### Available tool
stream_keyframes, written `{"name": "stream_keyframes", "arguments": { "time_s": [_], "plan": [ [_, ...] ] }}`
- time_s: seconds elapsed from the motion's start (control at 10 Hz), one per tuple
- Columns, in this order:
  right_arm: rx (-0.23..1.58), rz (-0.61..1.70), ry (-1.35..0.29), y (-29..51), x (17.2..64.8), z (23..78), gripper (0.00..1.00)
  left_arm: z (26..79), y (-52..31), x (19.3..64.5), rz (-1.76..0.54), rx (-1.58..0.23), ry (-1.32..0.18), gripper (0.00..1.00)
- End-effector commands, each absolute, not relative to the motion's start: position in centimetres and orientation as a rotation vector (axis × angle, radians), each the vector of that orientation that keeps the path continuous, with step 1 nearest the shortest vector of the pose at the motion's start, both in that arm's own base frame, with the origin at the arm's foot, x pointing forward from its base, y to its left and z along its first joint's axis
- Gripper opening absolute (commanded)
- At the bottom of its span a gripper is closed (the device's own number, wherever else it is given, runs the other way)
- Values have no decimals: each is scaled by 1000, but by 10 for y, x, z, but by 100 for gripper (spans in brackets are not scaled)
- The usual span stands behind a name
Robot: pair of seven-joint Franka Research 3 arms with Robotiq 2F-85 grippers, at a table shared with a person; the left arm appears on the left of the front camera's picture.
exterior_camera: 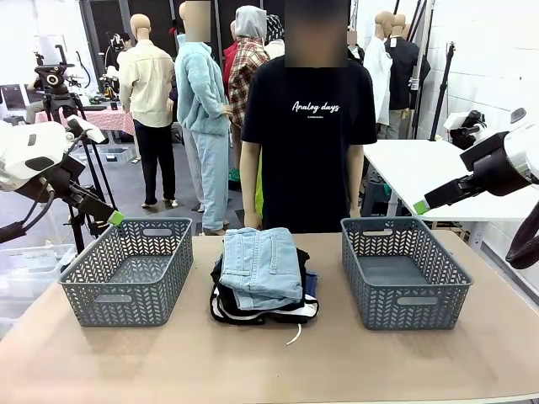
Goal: Sort the tops and bottoms.
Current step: Lift clothes from the center of the table with your left hand.
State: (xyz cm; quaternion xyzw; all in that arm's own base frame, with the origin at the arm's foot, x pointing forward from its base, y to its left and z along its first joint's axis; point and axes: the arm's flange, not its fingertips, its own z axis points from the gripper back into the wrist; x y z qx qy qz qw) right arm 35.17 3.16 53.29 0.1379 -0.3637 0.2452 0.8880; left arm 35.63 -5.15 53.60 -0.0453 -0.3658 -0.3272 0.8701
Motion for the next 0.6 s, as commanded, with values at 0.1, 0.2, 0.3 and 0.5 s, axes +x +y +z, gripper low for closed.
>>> {"name": "stream_keyframes", "arguments": {
  "time_s": [0.1,0.2,0.3,0.5],
  "plan": [
    [301,510,-758,32,353,532,100,537,-50,357,-682,-95,-776,94],
    [301,510,-758,32,353,532,100,537,-50,357,-682,-95,-776,94],
    [301,510,-758,32,353,532,100,537,-50,357,-682,-95,-776,94],
    [301,510,-758,32,353,532,100,537,-50,357,-682,-95,-776,94]
  ]
}}
